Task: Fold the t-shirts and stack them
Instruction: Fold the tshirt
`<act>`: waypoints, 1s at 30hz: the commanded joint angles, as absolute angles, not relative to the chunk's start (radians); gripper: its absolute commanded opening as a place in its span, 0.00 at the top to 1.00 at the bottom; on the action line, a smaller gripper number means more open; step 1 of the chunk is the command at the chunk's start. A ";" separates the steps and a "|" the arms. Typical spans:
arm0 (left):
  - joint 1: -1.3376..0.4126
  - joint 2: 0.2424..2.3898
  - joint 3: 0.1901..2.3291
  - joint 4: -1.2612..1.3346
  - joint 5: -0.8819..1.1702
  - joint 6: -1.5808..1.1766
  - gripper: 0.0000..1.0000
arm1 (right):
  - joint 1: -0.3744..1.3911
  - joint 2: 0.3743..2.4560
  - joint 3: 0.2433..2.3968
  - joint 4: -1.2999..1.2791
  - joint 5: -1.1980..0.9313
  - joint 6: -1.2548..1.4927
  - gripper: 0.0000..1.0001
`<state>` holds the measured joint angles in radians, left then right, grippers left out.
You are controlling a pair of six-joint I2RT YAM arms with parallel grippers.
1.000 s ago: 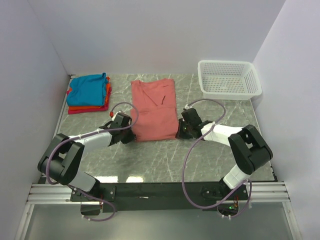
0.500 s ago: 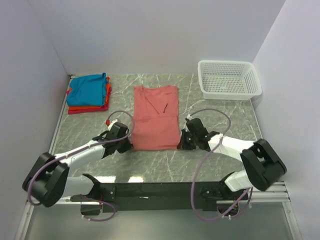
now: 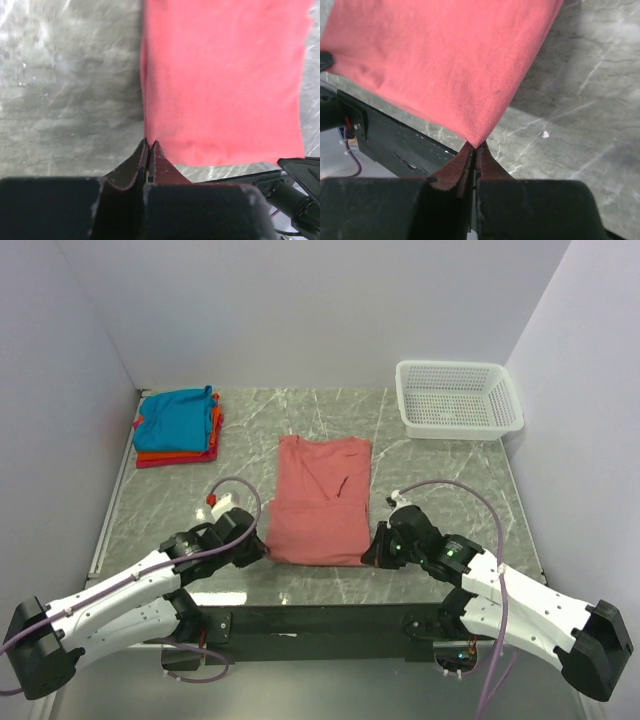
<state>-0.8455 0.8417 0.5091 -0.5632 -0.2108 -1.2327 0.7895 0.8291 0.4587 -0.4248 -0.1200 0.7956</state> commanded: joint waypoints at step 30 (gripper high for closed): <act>-0.838 0.761 0.903 -0.865 -0.262 -1.183 0.99 | 0.807 0.713 0.785 -0.742 -0.172 0.752 1.00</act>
